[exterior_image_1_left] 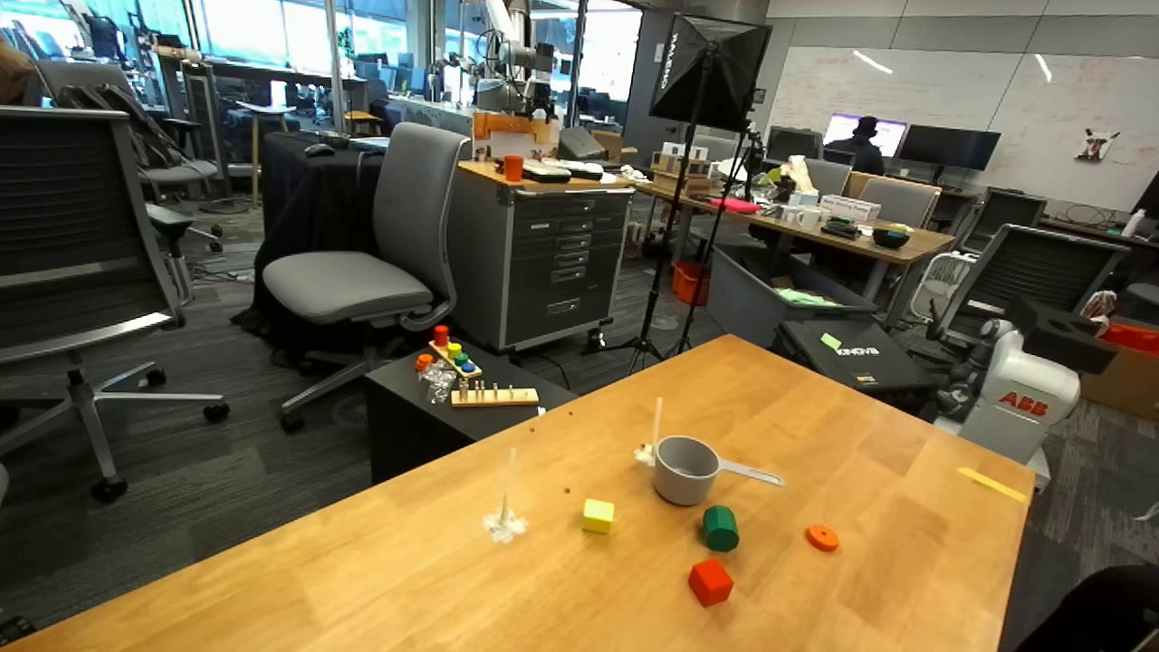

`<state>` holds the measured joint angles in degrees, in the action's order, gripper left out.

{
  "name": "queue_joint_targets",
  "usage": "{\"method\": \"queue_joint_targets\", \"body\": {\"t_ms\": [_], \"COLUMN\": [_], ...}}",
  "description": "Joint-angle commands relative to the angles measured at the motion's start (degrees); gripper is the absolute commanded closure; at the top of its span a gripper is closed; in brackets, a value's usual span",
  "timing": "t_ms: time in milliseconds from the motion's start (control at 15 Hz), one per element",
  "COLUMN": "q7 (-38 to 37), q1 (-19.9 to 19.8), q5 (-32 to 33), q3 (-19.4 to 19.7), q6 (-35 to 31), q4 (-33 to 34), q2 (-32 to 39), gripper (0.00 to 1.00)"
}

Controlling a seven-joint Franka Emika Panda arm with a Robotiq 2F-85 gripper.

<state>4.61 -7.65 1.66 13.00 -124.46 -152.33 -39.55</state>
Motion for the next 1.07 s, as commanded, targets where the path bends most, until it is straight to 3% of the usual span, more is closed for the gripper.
{"method": "queue_joint_targets", "body": {"t_ms": [0, 267, 600, 867, 933, 1000], "q7": [-0.2, -5.1, -12.6, -19.5, -15.2, -17.1], "q1": [1.5, 4.4, 5.5, 5.9, 6.8, 7.0], "q5": [-1.0, 0.4, 4.7, 17.6, 12.1, 14.7], "q3": [-2.8, -10.3, -17.4, -20.9, -18.6, -19.1], "q6": [-3.5, -11.0, -15.0, -13.8, -14.0, -14.1], "q4": [2.7, 3.0, 2.2, 2.9, 1.1, 1.2], "q2": [5.5, 15.4, 27.0, 34.5, 31.6, 33.2], "gripper": [0.0, 0.0, 0.0, 0.0, 0.0, 0.0]}}
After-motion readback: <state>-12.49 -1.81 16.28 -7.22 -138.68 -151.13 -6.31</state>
